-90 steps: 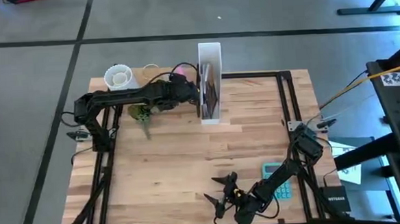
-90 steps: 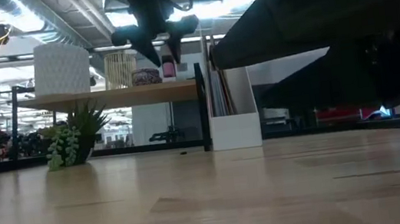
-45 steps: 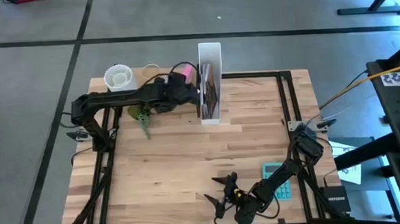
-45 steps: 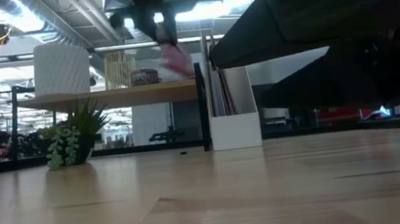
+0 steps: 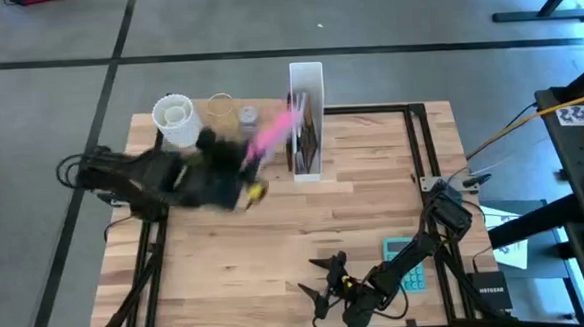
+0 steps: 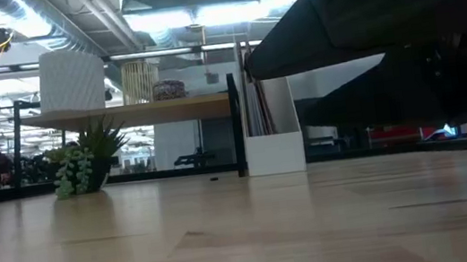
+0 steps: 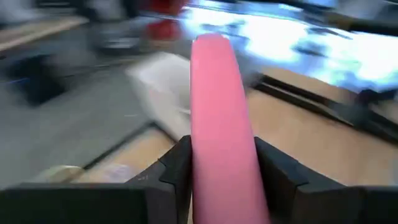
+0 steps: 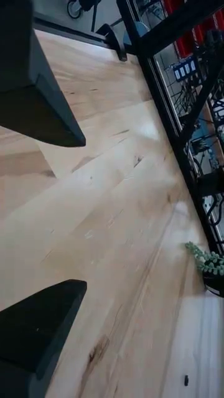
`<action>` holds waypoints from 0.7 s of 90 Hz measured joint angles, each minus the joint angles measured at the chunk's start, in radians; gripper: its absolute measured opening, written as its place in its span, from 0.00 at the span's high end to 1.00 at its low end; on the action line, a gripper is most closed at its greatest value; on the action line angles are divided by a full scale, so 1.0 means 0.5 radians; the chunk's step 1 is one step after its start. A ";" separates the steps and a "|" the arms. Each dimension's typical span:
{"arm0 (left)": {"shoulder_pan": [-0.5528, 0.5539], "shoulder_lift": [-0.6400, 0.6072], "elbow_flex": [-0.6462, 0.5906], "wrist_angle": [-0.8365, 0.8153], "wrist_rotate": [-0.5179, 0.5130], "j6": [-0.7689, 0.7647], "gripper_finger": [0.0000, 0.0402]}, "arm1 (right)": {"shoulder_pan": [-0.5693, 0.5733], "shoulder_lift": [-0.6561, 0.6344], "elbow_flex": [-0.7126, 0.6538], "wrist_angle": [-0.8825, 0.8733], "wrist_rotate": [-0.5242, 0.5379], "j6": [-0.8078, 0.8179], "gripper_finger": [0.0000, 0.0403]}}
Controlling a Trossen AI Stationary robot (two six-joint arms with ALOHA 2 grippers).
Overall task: Stock shelves
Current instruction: Remove the pink stapler from the shelf
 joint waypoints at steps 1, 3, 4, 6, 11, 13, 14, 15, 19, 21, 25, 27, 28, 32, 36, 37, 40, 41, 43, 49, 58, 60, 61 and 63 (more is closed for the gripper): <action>-0.040 -0.003 0.000 -0.028 0.022 -0.012 0.73 | 0.000 0.000 0.000 0.000 0.000 0.000 0.13; -0.118 -0.009 0.001 -0.079 0.068 -0.056 0.73 | -0.001 0.000 0.000 -0.001 0.001 -0.001 0.13; -0.157 -0.010 0.001 -0.105 0.086 -0.081 0.73 | -0.001 0.000 0.000 -0.001 0.001 -0.001 0.13; -0.234 -0.013 0.001 -0.156 0.114 -0.135 0.73 | -0.002 0.000 0.000 -0.001 0.001 -0.001 0.13; -0.417 -0.013 0.001 -0.314 0.176 -0.312 0.73 | -0.004 0.000 0.000 -0.001 0.007 -0.010 0.13; -0.485 -0.013 0.000 -0.380 0.201 -0.386 0.73 | -0.004 0.000 0.000 -0.001 0.011 -0.011 0.13; -0.522 -0.013 -0.002 -0.412 0.216 -0.424 0.73 | -0.004 0.000 0.000 -0.001 0.012 -0.015 0.13; -0.556 -0.013 -0.007 -0.442 0.233 -0.454 0.73 | -0.004 0.000 0.000 -0.001 0.014 -0.019 0.13; -0.689 -0.010 -0.028 -0.558 0.334 -0.552 0.73 | -0.004 0.000 0.000 -0.001 0.015 -0.031 0.13; -0.753 -0.002 -0.044 -0.608 0.411 -0.605 0.73 | -0.004 0.000 0.000 -0.001 0.014 -0.037 0.13; -0.880 0.020 -0.080 -0.691 0.580 -0.675 0.73 | -0.004 0.000 0.000 -0.001 0.015 -0.039 0.13; -0.940 0.037 -0.103 -0.730 0.657 -0.703 0.73 | -0.004 0.000 0.000 -0.001 0.014 -0.039 0.13; -0.969 0.046 -0.113 -0.746 0.694 -0.726 0.73 | -0.004 0.000 0.000 -0.001 0.015 -0.039 0.13; -1.078 0.088 -0.159 -0.794 0.806 -0.829 0.73 | -0.004 0.000 0.000 0.001 0.014 -0.039 0.13; -1.173 0.124 -0.211 -0.804 0.891 -0.928 0.73 | -0.004 0.000 0.000 0.007 0.014 -0.039 0.13; -1.196 0.131 -0.224 -0.802 0.910 -0.946 0.73 | -0.004 0.000 -0.001 0.010 0.014 -0.039 0.13; -1.259 0.152 -0.261 -0.797 0.962 -1.000 0.73 | -0.004 0.000 -0.001 0.022 0.014 -0.040 0.13; -1.278 0.160 -0.275 -0.794 0.976 -1.017 0.73 | -0.004 0.000 -0.001 0.026 0.014 -0.039 0.13; -1.317 0.182 -0.304 -0.789 1.000 -1.055 0.73 | -0.004 0.000 -0.001 0.033 0.014 -0.039 0.13; -1.419 0.252 -0.400 -0.749 1.029 -1.153 0.73 | -0.004 0.000 -0.001 0.049 0.014 -0.039 0.13; -1.566 0.334 -0.551 -0.514 1.010 -1.323 0.73 | -0.004 0.000 -0.001 0.094 0.014 -0.040 0.13; -1.597 0.342 -0.581 -0.452 0.991 -1.356 0.73 | -0.005 0.000 -0.001 0.105 0.014 -0.039 0.13; -1.613 0.347 -0.595 -0.421 0.978 -1.373 0.73 | -0.005 0.000 -0.001 0.109 0.013 -0.037 0.13; -1.647 0.353 -0.624 -0.353 0.955 -1.400 0.73 | -0.005 0.000 -0.001 0.111 0.008 -0.028 0.13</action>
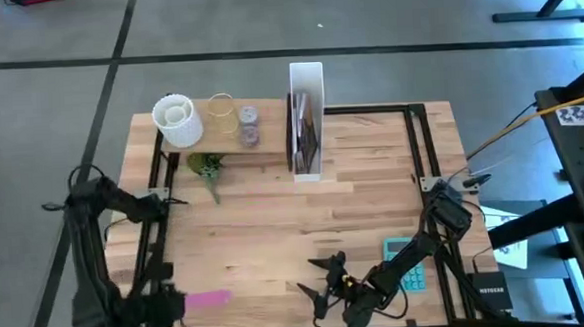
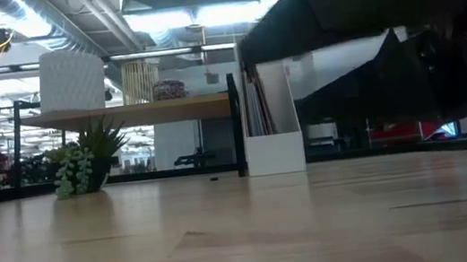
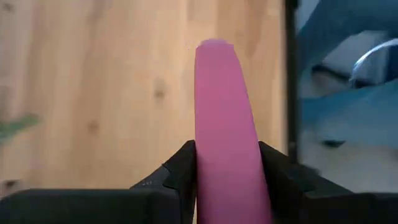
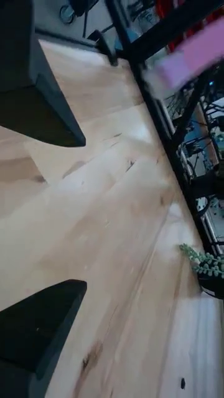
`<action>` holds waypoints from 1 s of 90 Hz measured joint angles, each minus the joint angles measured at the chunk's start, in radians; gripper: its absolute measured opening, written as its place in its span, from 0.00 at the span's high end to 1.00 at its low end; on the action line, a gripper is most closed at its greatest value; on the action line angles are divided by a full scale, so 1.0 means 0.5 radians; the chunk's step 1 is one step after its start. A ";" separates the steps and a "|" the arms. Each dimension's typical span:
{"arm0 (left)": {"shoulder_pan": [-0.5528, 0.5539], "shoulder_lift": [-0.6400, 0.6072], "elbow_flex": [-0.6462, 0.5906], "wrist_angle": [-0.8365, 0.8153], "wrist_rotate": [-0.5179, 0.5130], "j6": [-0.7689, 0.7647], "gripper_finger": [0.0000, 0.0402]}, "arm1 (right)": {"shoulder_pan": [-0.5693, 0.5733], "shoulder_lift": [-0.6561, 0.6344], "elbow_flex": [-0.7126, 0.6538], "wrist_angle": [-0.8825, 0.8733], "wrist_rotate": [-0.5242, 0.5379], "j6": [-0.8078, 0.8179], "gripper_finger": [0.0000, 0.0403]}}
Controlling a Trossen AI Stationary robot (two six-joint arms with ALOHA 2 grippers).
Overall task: Stock shelves
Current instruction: Remove the pink stapler from the shelf
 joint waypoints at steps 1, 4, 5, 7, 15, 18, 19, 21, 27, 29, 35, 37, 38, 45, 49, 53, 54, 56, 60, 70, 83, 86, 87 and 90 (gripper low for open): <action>-0.017 0.003 -0.016 0.037 -0.016 -0.019 0.73 | 0.000 0.000 0.000 0.000 -0.005 0.006 0.13; -0.072 0.016 -0.069 0.160 -0.067 -0.059 0.73 | 0.000 0.000 0.000 -0.003 -0.019 0.030 0.13; -0.091 0.021 -0.087 0.198 -0.090 -0.073 0.73 | 0.000 0.000 0.000 -0.005 -0.024 0.034 0.13; -0.127 0.033 -0.121 0.268 -0.138 -0.101 0.73 | 0.000 0.000 0.000 -0.004 -0.031 0.041 0.13; -0.223 0.070 -0.246 0.455 -0.273 -0.207 0.73 | 0.001 0.000 0.000 0.048 -0.048 0.043 0.13; -0.253 0.083 -0.281 0.487 -0.293 -0.258 0.73 | 0.000 0.000 0.000 0.066 -0.052 0.043 0.13; -0.262 0.089 -0.291 0.500 -0.294 -0.280 0.73 | -0.001 0.000 0.000 0.072 -0.058 0.044 0.13; -0.278 0.101 -0.312 0.529 -0.291 -0.328 0.73 | -0.004 0.000 0.000 0.080 -0.073 0.044 0.13; -0.295 0.138 -0.369 0.571 -0.190 -0.452 0.73 | -0.009 0.000 0.001 0.089 -0.114 0.044 0.13; -0.298 0.149 -0.386 0.567 -0.144 -0.474 0.73 | -0.010 0.000 0.001 0.103 -0.115 0.042 0.13; -0.306 0.179 -0.421 0.592 -0.058 -0.462 0.73 | -0.024 0.000 0.020 0.123 -0.095 0.033 0.13; -0.306 0.188 -0.431 0.626 -0.042 -0.437 0.73 | -0.024 0.000 0.027 0.129 -0.098 0.033 0.13; -0.306 0.191 -0.436 0.643 -0.034 -0.426 0.73 | -0.025 0.000 0.029 0.134 -0.102 0.034 0.13; -0.295 0.207 -0.468 0.697 -0.019 -0.339 0.73 | -0.050 -0.001 0.044 0.127 -0.151 0.029 0.13; -0.283 0.207 -0.479 0.709 -0.027 -0.279 0.73 | -0.062 0.002 0.060 0.119 -0.167 0.027 0.13; -0.273 0.207 -0.484 0.721 -0.035 -0.235 0.73 | -0.072 0.002 0.082 0.120 -0.175 0.023 0.13; -0.271 0.207 -0.485 0.720 -0.037 -0.226 0.73 | -0.077 0.001 0.088 0.121 -0.182 0.023 0.13; -0.265 0.207 -0.486 0.714 -0.044 -0.213 0.73 | -0.080 -0.001 0.097 0.120 -0.205 0.022 0.13; -0.256 0.207 -0.489 0.704 -0.063 -0.159 0.73 | -0.094 -0.002 0.109 0.104 -0.246 0.018 0.13; -0.231 0.207 -0.496 0.713 -0.073 -0.113 0.73 | -0.118 0.001 0.156 0.080 -0.310 -0.042 0.13; -0.211 0.216 -0.512 0.690 -0.077 -0.183 0.66 | -0.129 -0.001 0.197 0.073 -0.325 -0.122 0.13; -0.210 0.216 -0.512 0.697 -0.078 -0.193 0.64 | -0.129 -0.001 0.208 0.074 -0.325 -0.143 0.13; -0.210 0.216 -0.511 0.697 -0.079 -0.196 0.63 | -0.129 -0.001 0.211 0.075 -0.325 -0.151 0.13; -0.210 0.216 -0.511 0.696 -0.074 -0.209 0.61 | -0.129 -0.001 0.221 0.081 -0.324 -0.175 0.13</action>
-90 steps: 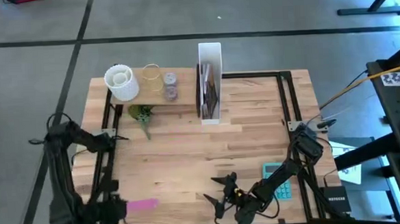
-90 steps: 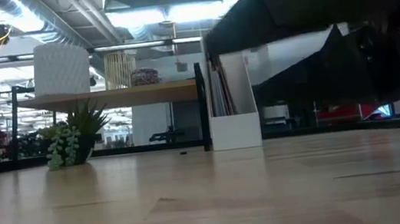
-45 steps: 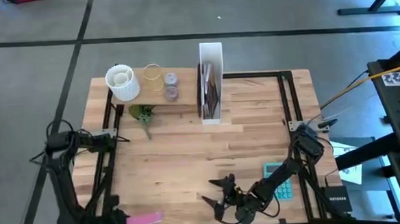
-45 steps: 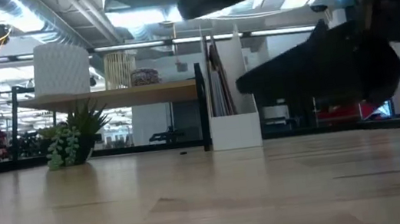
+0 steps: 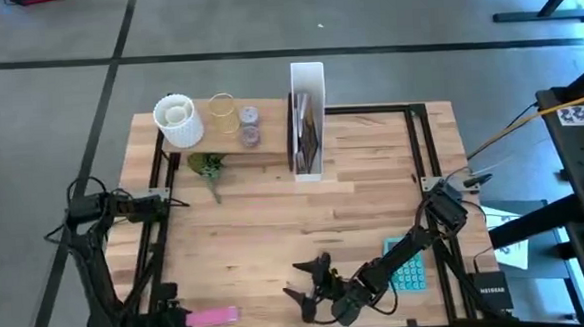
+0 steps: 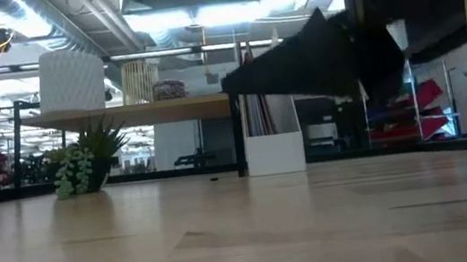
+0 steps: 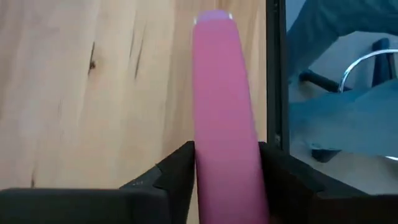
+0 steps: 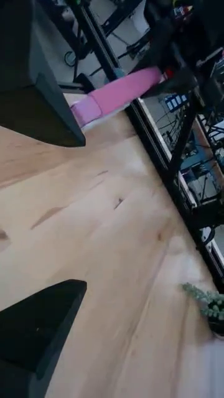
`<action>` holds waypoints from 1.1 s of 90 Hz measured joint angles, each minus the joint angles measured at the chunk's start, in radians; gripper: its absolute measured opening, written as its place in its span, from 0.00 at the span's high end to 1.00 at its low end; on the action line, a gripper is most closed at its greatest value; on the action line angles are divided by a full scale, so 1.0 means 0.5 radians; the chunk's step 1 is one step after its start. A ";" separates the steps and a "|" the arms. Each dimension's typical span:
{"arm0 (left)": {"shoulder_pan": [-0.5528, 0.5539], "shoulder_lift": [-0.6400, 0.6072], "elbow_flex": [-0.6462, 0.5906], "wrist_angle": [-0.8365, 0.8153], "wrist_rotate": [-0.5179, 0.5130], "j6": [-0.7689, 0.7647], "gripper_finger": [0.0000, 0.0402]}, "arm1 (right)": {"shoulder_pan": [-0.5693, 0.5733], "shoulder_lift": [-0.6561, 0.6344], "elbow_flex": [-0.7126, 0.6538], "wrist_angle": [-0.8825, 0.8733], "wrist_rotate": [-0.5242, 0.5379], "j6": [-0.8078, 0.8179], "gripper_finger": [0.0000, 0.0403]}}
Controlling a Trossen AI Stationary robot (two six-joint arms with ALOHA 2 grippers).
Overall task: Stock shelves
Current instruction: Remove the pink stapler from the shelf, then remove the red pattern scented candle from the shelf
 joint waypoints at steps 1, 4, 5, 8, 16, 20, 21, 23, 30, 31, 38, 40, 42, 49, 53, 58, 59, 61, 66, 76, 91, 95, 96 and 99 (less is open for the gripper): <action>0.000 0.000 0.000 -0.001 0.005 -0.006 0.61 | 0.000 0.000 0.003 0.000 0.000 -0.001 0.13; 0.000 0.000 0.000 -0.004 0.025 -0.025 0.60 | 0.001 0.000 0.009 0.000 -0.001 -0.007 0.13; 0.000 0.000 0.000 -0.005 0.036 -0.031 0.59 | 0.002 0.000 0.010 -0.002 -0.001 -0.009 0.13; 0.000 0.000 0.001 -0.010 0.075 -0.062 0.58 | 0.002 0.000 0.013 -0.013 -0.001 -0.009 0.13; -0.002 0.000 0.002 -0.016 0.205 -0.127 0.58 | 0.002 0.000 0.022 -0.021 -0.002 -0.009 0.13; -0.005 0.000 0.003 -0.028 0.282 -0.158 0.57 | 0.003 0.000 0.024 -0.023 -0.001 -0.009 0.13; -0.006 0.000 0.003 -0.031 0.303 -0.165 0.57 | 0.002 0.000 0.024 -0.025 -0.001 -0.009 0.13; -0.007 0.000 0.003 -0.038 0.344 -0.176 0.57 | 0.002 0.000 0.024 -0.033 -0.001 -0.010 0.13; -0.008 -0.001 0.005 -0.101 0.471 -0.249 0.57 | 0.002 0.000 0.024 -0.046 -0.002 -0.010 0.13; -0.008 -0.001 0.005 -0.109 0.483 -0.268 0.57 | 0.002 0.000 0.024 -0.046 -0.001 -0.010 0.13; 0.000 -0.001 0.007 -0.150 0.540 -0.337 0.57 | 0.002 0.000 0.024 -0.046 -0.001 -0.010 0.13; 0.008 -0.005 0.007 -0.159 0.545 -0.347 0.57 | 0.002 0.000 0.024 -0.046 -0.001 -0.010 0.13; 0.015 -0.010 0.008 -0.168 0.554 -0.347 0.57 | 0.002 0.000 0.024 -0.049 -0.001 -0.010 0.13; 0.046 -0.036 0.024 -0.172 0.562 -0.346 0.57 | 0.003 0.000 0.024 -0.049 0.000 -0.010 0.13; 0.074 -0.057 0.033 -0.169 0.531 -0.376 0.57 | 0.003 0.000 0.024 -0.049 -0.001 -0.010 0.13; 0.117 -0.077 0.049 -0.183 0.451 -0.428 0.57 | 0.003 0.000 0.024 -0.050 -0.001 -0.009 0.13; 0.126 -0.080 0.053 -0.185 0.432 -0.436 0.57 | 0.003 0.000 0.024 -0.050 -0.001 -0.009 0.13; 0.143 -0.084 0.063 -0.185 0.394 -0.445 0.57 | 0.003 0.000 0.024 -0.050 0.000 -0.009 0.13; 0.192 -0.092 0.090 -0.180 0.282 -0.448 0.57 | 0.003 0.000 0.024 -0.050 0.000 -0.009 0.13; 0.300 -0.098 0.158 -0.184 0.038 -0.313 0.57 | 0.003 0.000 0.024 -0.054 0.001 -0.009 0.13; 0.503 -0.098 0.225 -0.181 -0.506 0.014 0.57 | 0.003 0.000 0.024 -0.061 0.002 -0.009 0.13; 0.570 -0.098 0.230 -0.179 -0.675 0.113 0.56 | 0.003 0.000 0.024 -0.061 0.003 -0.009 0.13; 0.587 -0.098 0.231 -0.180 -0.716 0.138 0.56 | 0.003 0.000 0.024 -0.061 0.004 -0.009 0.13; 0.642 -0.098 0.231 -0.180 -0.825 0.221 0.56 | 0.003 0.000 0.024 -0.061 0.012 -0.009 0.13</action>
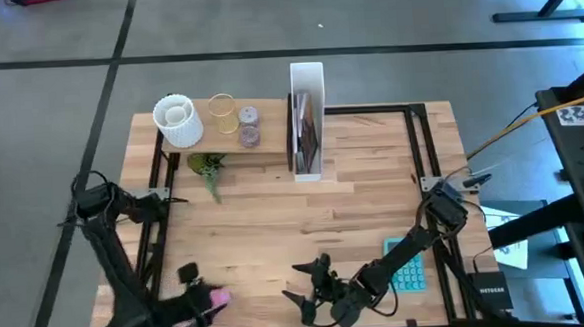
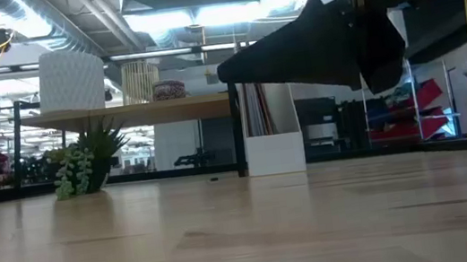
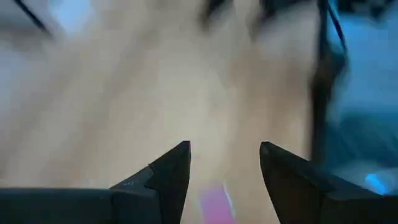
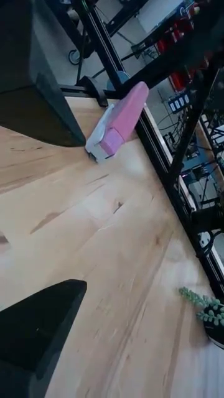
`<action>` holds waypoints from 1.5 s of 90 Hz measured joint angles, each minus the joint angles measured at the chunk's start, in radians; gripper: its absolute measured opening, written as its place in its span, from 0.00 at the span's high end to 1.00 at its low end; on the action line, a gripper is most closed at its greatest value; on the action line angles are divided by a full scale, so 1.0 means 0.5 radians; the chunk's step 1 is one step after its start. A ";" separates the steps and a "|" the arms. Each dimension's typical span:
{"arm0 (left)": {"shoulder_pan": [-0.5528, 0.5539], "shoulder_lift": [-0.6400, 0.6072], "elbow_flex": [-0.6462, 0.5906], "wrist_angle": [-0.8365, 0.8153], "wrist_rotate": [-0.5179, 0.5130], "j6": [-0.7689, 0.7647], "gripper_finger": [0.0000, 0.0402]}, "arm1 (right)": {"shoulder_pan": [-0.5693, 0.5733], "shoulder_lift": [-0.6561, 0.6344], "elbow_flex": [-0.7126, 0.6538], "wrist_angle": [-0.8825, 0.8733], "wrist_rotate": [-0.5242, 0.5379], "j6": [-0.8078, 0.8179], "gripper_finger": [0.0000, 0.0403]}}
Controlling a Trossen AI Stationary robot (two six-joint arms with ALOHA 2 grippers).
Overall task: Stock shelves
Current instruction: Remove the red pattern scented candle from the shelf
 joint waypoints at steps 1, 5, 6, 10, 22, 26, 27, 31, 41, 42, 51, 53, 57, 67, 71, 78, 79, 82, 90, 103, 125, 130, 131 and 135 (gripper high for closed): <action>0.020 0.000 0.000 -0.001 -0.031 0.029 0.56 | 0.000 0.000 0.000 0.000 0.004 0.000 0.13; 0.097 -0.001 0.000 -0.004 -0.132 0.145 0.56 | 0.000 0.000 0.000 0.000 0.022 0.002 0.13; 0.118 -0.001 0.000 -0.003 -0.151 0.177 0.56 | 0.000 0.000 0.000 0.000 0.030 0.004 0.13; 0.204 -0.001 0.000 -0.003 -0.193 0.280 0.56 | 0.000 0.000 0.000 0.000 0.066 0.021 0.13; 0.492 -0.002 0.000 -0.018 -0.193 0.348 0.56 | -0.048 0.000 0.000 0.014 0.082 0.067 0.13; 0.593 -0.002 0.000 -0.057 -0.188 0.316 0.56 | -0.090 0.000 -0.002 0.062 0.036 0.076 0.13; 0.620 -0.002 0.000 -0.071 -0.187 0.309 0.56 | -0.104 0.000 -0.002 0.077 0.020 0.079 0.13; 0.709 -0.002 0.000 -0.128 -0.186 0.304 0.56 | -0.163 0.000 -0.001 0.134 -0.097 0.085 0.13; 0.870 -0.002 0.000 -0.392 -0.154 0.203 0.56 | -0.353 -0.037 0.040 0.124 -0.511 -0.246 0.13; 0.879 -0.003 0.000 -0.429 -0.146 0.178 0.56 | -0.372 -0.046 0.047 0.115 -0.546 -0.292 0.13; 0.882 -0.018 0.000 -0.814 -0.038 -0.120 0.56 | -0.541 -0.187 0.121 -0.073 -0.702 -0.693 0.13; 0.866 -0.020 0.000 -0.888 -0.014 -0.195 0.56 | -0.573 -0.221 0.138 -0.130 -0.719 -0.776 0.13; 0.828 -0.020 -0.001 -1.004 0.029 -0.328 0.56 | -0.638 -0.276 0.174 -0.279 -0.736 -0.939 0.13; 0.726 -0.050 -0.028 -0.939 0.076 -0.403 0.56 | -0.789 -0.339 0.281 -0.578 -0.866 -1.297 0.13; 0.698 -0.056 -0.026 -0.910 0.074 -0.462 0.56 | -0.838 -0.358 0.332 -0.649 -0.973 -1.394 0.13; 0.643 -0.056 -0.027 -0.920 0.088 -0.611 0.56 | -0.913 -0.376 0.428 -0.805 -1.123 -1.508 0.13; 0.636 -0.055 -0.027 -0.918 0.088 -0.634 0.56 | -0.921 -0.377 0.441 -0.835 -1.130 -1.518 0.13; 0.616 -0.055 -0.027 -0.916 0.089 -0.691 0.56 | -0.943 -0.377 0.480 -0.946 -1.117 -1.545 0.13; 0.554 -0.055 -0.027 -0.917 0.089 -0.822 0.56 | -0.971 -0.371 0.545 -1.274 -0.852 -1.564 0.13; 0.432 -0.055 -0.027 -0.902 0.089 -0.894 0.56 | -0.951 -0.405 0.655 -1.542 -0.358 -1.636 0.13; 0.237 -0.008 -0.027 -0.850 -0.031 -1.179 0.56 | -0.955 -0.477 1.035 -1.788 -0.060 -1.782 0.13; 0.211 0.022 -0.027 -0.845 -0.058 -1.197 0.56 | -0.982 -0.481 1.151 -1.875 -0.123 -1.897 0.13; 0.206 0.027 -0.027 -0.843 -0.061 -1.198 0.56 | -0.988 -0.482 1.172 -1.890 -0.143 -1.930 0.13; 0.187 0.045 -0.027 -0.832 -0.070 -1.195 0.56 | -1.016 -0.485 1.245 -1.939 -0.231 -2.057 0.13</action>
